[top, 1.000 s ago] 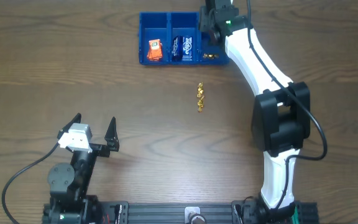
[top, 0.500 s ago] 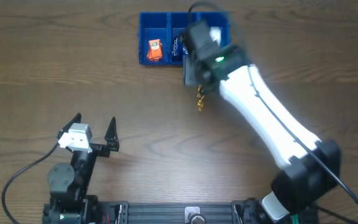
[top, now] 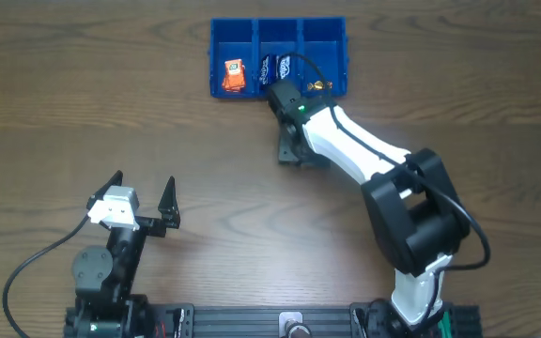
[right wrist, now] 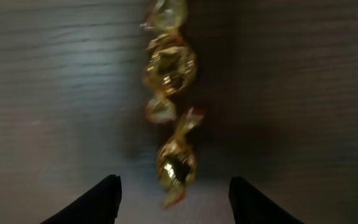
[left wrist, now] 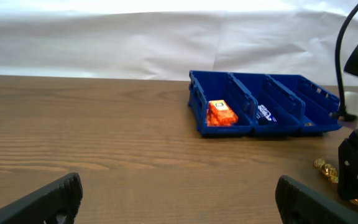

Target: Sort Candies Into Trays

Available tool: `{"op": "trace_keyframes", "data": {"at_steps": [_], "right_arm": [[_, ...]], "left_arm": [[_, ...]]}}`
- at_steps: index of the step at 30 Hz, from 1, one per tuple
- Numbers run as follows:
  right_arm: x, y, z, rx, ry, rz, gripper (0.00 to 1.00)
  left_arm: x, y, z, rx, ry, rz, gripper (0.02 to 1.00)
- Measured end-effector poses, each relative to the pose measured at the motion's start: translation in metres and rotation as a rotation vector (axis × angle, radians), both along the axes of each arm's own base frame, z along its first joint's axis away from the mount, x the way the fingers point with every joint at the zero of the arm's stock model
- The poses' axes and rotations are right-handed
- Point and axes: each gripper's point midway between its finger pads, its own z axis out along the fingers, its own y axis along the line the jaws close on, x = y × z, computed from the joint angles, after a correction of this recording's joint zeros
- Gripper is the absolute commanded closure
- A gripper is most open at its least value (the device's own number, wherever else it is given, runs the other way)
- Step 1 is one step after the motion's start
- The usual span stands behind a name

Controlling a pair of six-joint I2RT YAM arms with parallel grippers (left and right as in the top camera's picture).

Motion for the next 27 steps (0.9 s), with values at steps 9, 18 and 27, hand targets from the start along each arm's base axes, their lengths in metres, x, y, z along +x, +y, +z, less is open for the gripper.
{"op": "trace_keyframes", "data": {"at_steps": [9,18,27], "right_arm": [[0.0073,0.0003,-0.0053,0.021,-0.008,-0.014,0.481],[0.0062,0.0018,-0.0131,0.025,0.008,-0.014,0.741],[0.0035,0.0009,-0.0128,0.022,0.019,-0.012,0.844]], "left_arm": [[0.0000,0.0000,-0.0001,0.000,0.000,0.000,0.020],[0.0000,0.0000,-0.0001,0.000,0.000,0.000,0.020],[0.0000,0.0000,0.0000,0.000,0.000,0.000,0.020]]}}
